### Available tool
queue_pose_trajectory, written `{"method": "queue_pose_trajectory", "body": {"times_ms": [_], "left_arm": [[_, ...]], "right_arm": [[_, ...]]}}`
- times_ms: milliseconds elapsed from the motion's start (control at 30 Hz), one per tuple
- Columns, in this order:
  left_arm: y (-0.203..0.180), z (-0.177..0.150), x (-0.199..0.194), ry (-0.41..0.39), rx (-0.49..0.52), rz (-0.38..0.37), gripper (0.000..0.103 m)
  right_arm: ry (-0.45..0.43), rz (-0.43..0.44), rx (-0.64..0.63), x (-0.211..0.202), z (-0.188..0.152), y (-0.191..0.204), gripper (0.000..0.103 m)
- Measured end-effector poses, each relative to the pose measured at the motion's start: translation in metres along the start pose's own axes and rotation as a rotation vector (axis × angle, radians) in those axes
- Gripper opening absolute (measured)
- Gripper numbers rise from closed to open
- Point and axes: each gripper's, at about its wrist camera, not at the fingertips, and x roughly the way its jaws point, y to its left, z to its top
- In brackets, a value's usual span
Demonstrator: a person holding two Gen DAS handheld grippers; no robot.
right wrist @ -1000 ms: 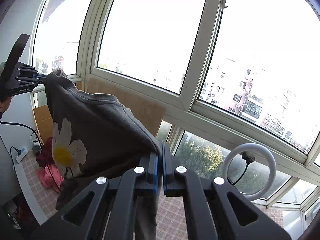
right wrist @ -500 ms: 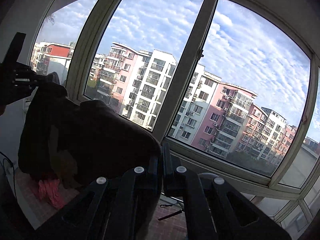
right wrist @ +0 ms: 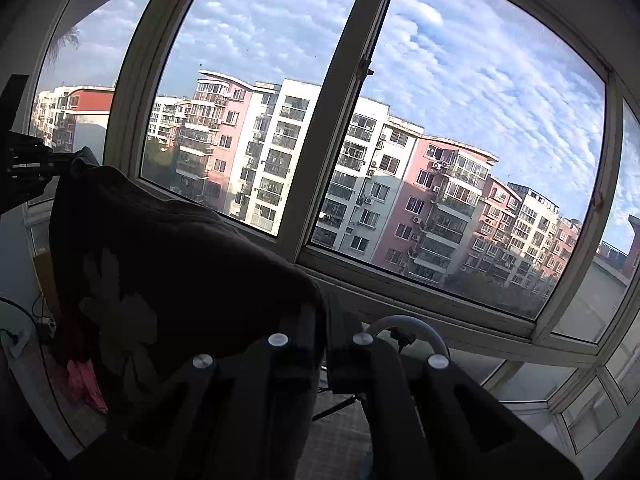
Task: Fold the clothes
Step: 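Lift the grey T-shirt high off the table with both grippers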
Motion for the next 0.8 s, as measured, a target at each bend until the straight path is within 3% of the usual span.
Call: {"method": "queue_pose_trajectory", "body": {"times_ms": [67, 167, 367, 600, 700, 800], "left_arm": [[-0.012, -0.009, 0.014, 0.049, 0.045, 0.009, 0.003], [-0.023, -0.019, 0.031, 0.101, 0.083, 0.022, 0.001], [-0.012, -0.011, 0.014, 0.057, 0.025, -0.047, 0.001], [-0.053, -0.041, 0.003, 0.083, 0.051, -0.106, 0.001], [-0.049, -0.031, -0.011, 0.058, 0.025, -0.124, 0.001], [-0.044, -0.008, -0.040, 0.000, 0.022, -0.086, 0.001]], "right_arm": [[-0.008, 0.008, 0.008, 0.002, -0.003, -0.004, 0.003], [0.141, -0.037, -0.078, 0.032, -0.021, 0.011, 0.003], [0.088, -0.010, -0.010, -0.005, -0.016, -0.009, 0.003], [0.111, -0.048, -0.049, -0.016, -0.051, -0.017, 0.003], [0.089, -0.044, -0.040, -0.027, -0.054, -0.020, 0.003], [0.045, -0.050, -0.034, -0.046, -0.045, -0.027, 0.003]]}}
